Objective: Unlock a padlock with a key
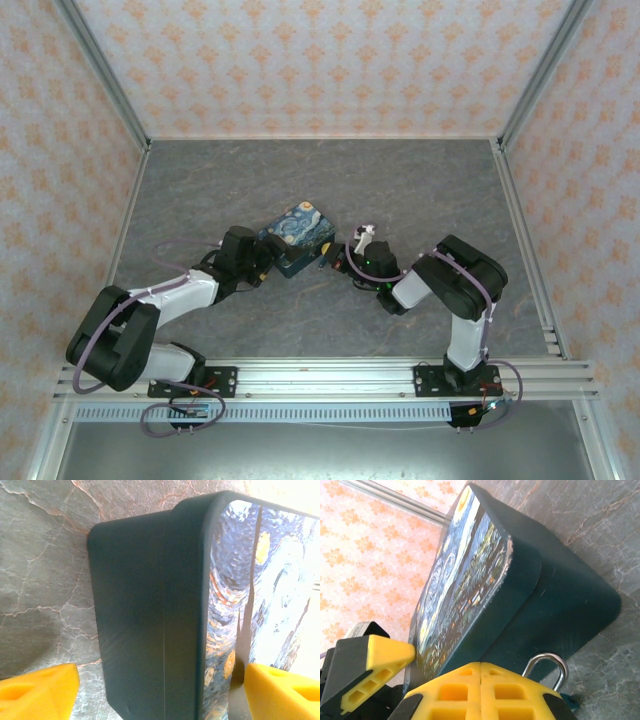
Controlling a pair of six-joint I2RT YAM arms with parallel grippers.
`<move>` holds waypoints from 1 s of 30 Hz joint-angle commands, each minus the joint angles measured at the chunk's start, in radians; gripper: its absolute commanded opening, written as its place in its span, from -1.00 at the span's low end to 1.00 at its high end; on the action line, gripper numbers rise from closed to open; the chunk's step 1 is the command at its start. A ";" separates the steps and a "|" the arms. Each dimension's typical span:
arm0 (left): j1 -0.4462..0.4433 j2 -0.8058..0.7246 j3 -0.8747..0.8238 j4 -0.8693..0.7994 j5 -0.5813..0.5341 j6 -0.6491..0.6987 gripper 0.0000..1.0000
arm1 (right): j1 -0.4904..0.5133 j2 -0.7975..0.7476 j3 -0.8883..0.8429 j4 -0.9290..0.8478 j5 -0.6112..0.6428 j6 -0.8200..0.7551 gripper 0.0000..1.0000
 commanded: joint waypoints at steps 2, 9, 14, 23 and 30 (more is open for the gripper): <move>-0.011 -0.012 -0.004 -0.120 -0.035 0.012 0.73 | -0.013 -0.075 -0.037 -0.005 0.053 -0.026 -1.00; -0.009 -0.052 0.058 -0.193 -0.067 0.071 0.83 | -0.013 -0.265 -0.042 -0.324 0.058 -0.191 -0.92; 0.017 -0.067 0.095 -0.255 -0.084 0.122 0.91 | -0.014 -0.371 0.065 -0.757 0.054 -0.349 -0.45; 0.037 -0.001 0.082 -0.207 -0.051 0.111 0.91 | -0.007 -0.330 0.230 -1.077 0.037 -0.435 -0.03; 0.037 0.032 0.082 -0.182 -0.036 0.100 0.91 | 0.046 -0.206 0.309 -1.078 0.070 -0.388 -0.02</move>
